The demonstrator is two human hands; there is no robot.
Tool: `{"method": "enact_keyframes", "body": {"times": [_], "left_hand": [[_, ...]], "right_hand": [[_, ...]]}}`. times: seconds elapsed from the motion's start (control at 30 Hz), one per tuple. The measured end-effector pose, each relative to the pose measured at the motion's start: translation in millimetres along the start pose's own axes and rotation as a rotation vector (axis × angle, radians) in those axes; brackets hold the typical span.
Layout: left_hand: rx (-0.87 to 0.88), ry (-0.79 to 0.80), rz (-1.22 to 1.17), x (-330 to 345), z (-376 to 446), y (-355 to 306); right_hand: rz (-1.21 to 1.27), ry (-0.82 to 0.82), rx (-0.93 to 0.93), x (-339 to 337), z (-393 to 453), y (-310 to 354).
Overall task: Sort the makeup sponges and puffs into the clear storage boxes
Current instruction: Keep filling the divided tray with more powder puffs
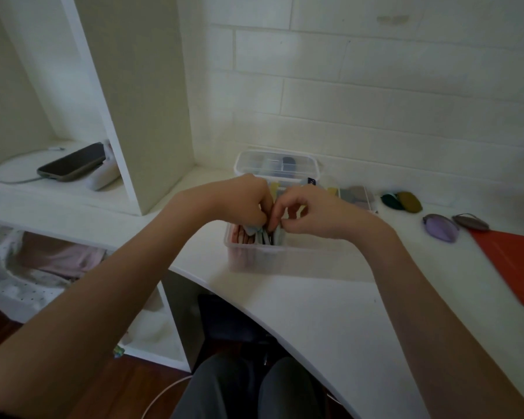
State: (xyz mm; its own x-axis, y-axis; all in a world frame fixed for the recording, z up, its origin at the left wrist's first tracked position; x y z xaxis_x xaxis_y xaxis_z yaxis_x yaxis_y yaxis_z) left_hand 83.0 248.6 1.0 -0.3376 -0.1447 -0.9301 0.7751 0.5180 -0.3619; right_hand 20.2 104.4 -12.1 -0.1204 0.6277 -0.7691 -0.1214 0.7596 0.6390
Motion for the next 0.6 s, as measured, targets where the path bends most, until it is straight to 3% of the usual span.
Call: {"method": "enact_keyframes", "body": {"times": [0.13,0.4,0.5,0.6], "left_hand": [[0.065,-0.110,-0.038,-7.2,-3.0,3.9],[0.083,-0.325,-0.358,-22.8,-11.9,11.9],[0.083,-0.401,-0.486,-19.8,-12.7,11.9],[0.082,-0.483,-0.563,-18.8,-13.3,11.6]], "right_hand": [[-0.086,0.077,0.074,1.4,-1.0,5.0],[-0.187,0.010,0.166,3.0,0.7,9.9],[-0.020,-0.056,0.163,-6.4,-1.9,9.5],[0.408,-0.062,0.262,-14.6,-6.8,9.4]]}}
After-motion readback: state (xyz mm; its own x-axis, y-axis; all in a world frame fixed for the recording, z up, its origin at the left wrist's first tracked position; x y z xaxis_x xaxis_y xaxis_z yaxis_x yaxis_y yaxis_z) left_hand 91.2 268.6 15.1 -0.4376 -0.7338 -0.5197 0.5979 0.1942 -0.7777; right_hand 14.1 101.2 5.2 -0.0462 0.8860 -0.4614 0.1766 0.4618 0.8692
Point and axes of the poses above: each hand's wrist, its own z-axis towards the middle knuckle, its own x-axis out of the palm, y = z × x, the point moved 1 cm from there along z, towards the middle knuckle, and after that the axes turned 9 degrees about x, right-handed, at the moved point
